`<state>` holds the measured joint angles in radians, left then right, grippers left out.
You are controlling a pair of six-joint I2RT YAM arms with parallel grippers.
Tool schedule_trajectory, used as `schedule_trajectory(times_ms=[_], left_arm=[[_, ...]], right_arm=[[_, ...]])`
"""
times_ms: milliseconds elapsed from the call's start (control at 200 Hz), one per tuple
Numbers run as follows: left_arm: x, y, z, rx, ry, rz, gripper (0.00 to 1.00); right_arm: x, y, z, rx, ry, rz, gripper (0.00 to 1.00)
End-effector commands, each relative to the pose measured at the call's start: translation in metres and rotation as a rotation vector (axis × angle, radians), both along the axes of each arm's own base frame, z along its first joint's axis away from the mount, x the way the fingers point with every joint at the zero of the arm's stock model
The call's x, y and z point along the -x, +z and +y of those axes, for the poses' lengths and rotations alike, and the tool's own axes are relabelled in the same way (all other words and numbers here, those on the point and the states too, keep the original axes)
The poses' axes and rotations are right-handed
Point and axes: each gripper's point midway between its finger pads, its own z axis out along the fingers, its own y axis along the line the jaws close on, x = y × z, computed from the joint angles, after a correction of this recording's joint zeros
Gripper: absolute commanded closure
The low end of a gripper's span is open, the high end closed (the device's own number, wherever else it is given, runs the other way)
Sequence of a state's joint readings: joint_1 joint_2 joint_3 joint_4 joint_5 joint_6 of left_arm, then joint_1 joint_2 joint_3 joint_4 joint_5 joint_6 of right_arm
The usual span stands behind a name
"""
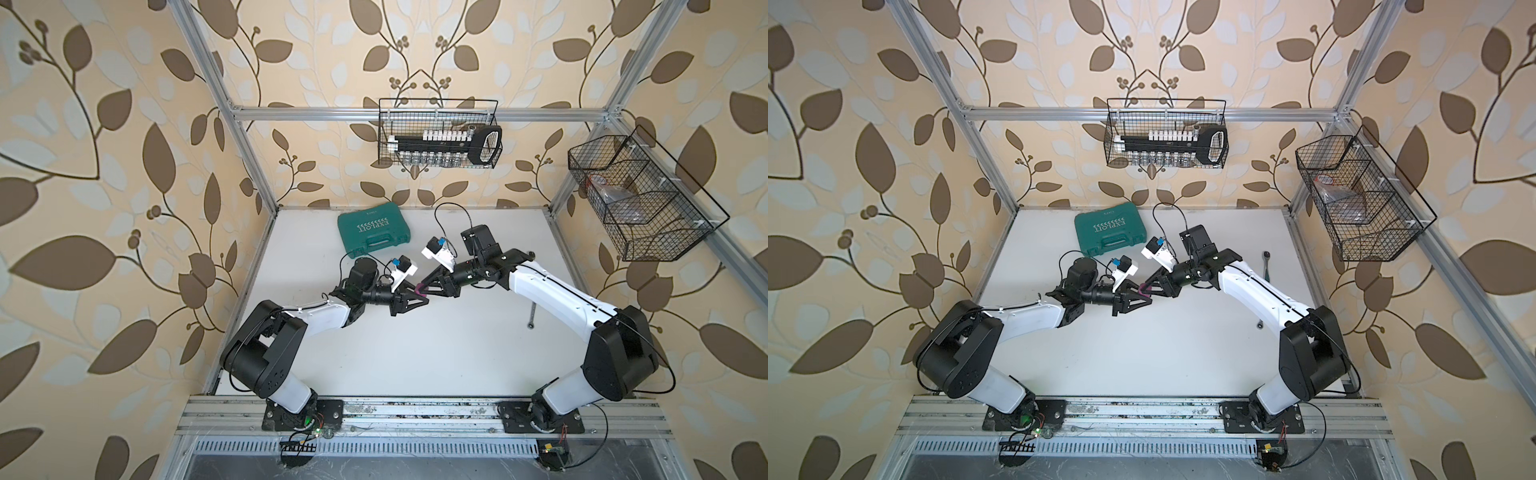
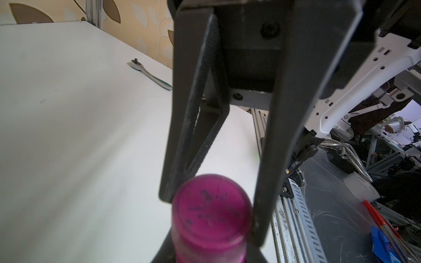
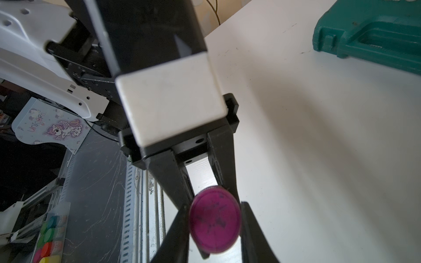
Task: Close the paint jar lid
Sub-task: Screw the lid onto the paint jar.
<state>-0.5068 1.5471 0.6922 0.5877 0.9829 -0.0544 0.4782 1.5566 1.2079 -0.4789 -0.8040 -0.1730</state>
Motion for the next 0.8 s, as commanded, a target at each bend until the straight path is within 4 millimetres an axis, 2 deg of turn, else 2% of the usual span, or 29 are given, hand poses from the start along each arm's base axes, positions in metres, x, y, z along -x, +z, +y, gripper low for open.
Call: schedule_trajectory(times_ms=[0, 150, 350, 480, 520, 565, 635, 700, 720, 795], left_arm=[[-0.01, 0.023, -0.003, 0.031, 0.044, -0.1, 1.0], [-0.025, 0.022, -0.012, -0.014, 0.177, -0.18, 1.0], [-0.036, 0.023, -0.021, -0.047, 0.339, -0.301, 1.0], [-0.04, 0.028, -0.017, -0.017, 0.387, -0.312, 1.0], [-0.039, 0.028, -0.016, -0.017, 0.385, -0.312, 1.0], [-0.038, 0.028, -0.015, -0.018, 0.384, -0.316, 1.0], [-0.034, 0.026, -0.011, -0.023, 0.385, -0.321, 1.0], [-0.032, 0.024, -0.007, -0.026, 0.387, -0.323, 1.0], [-0.031, 0.024, -0.005, -0.023, 0.387, -0.326, 1.0], [-0.029, 0.021, 0.001, -0.01, 0.382, -0.323, 1.0]], right_arm=[[0.0, -0.004, 0.014, -0.016, -0.023, 0.028, 0.82], [-0.005, -0.014, 0.035, 0.012, -0.166, 0.073, 0.85], [-0.007, -0.043, 0.068, 0.042, -0.361, 0.217, 0.85], [0.001, -0.044, 0.09, 0.041, -0.364, 0.244, 0.77], [0.0, -0.043, 0.089, 0.041, -0.369, 0.245, 0.73], [-0.002, -0.04, 0.085, 0.042, -0.385, 0.241, 0.61], [-0.006, -0.032, 0.073, 0.022, -0.407, 0.237, 0.57], [-0.007, -0.021, 0.062, -0.026, -0.418, 0.251, 0.49], [-0.014, -0.018, 0.052, -0.044, -0.44, 0.258, 0.47], [-0.019, -0.003, 0.031, -0.115, -0.456, 0.283, 0.41]])
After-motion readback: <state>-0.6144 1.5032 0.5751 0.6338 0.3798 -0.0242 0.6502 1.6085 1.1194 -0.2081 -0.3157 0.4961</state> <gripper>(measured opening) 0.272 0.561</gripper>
